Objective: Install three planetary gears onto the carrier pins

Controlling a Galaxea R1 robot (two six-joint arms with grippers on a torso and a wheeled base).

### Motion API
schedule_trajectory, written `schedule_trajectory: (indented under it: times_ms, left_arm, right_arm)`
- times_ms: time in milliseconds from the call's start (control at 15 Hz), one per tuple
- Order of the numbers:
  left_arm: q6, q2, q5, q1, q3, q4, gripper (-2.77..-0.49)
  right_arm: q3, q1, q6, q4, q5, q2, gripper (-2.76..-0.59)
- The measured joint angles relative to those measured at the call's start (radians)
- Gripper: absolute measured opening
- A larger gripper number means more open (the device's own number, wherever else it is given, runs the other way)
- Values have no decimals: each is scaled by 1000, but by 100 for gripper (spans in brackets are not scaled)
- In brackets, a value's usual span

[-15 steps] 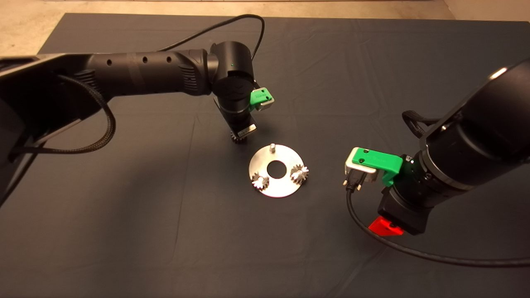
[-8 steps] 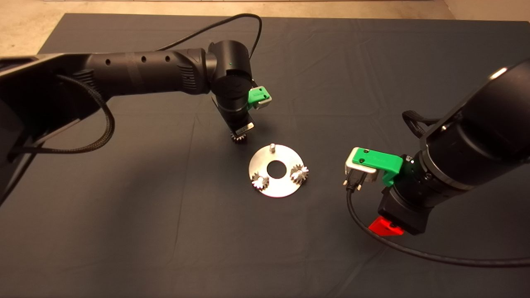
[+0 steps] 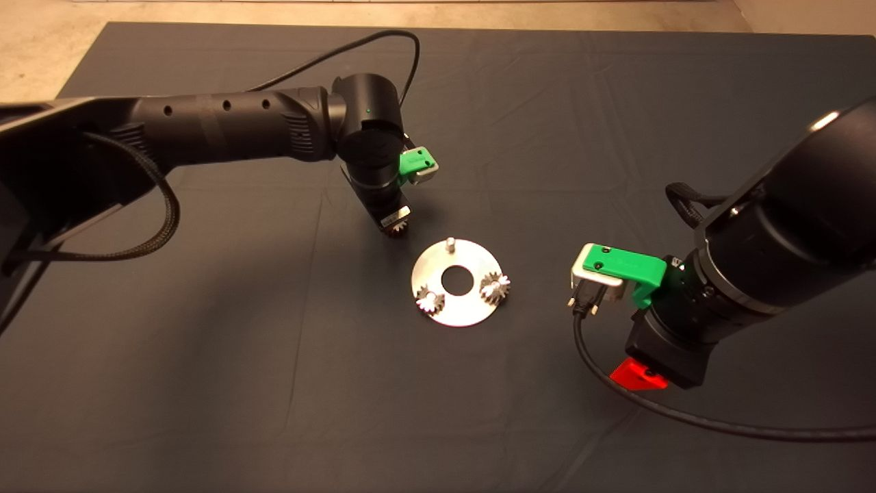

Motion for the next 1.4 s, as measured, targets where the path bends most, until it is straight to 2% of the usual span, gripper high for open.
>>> schedule_trajectory:
  times_ms: [800, 1067, 1400]
  left_arm:
    - [-3, -1, -2, 3, -3, -2, -180]
    - [-7, -1, -1, 2, -3, -19, -180]
    - [-7, 1, -1, 0, -6, -25, -180]
  right_arm:
    - [0, 0, 0, 0, 0, 0, -115]
    - [0, 0, 0, 0, -1, 0, -115]
    - [0, 0, 0, 0, -1, 0, -115]
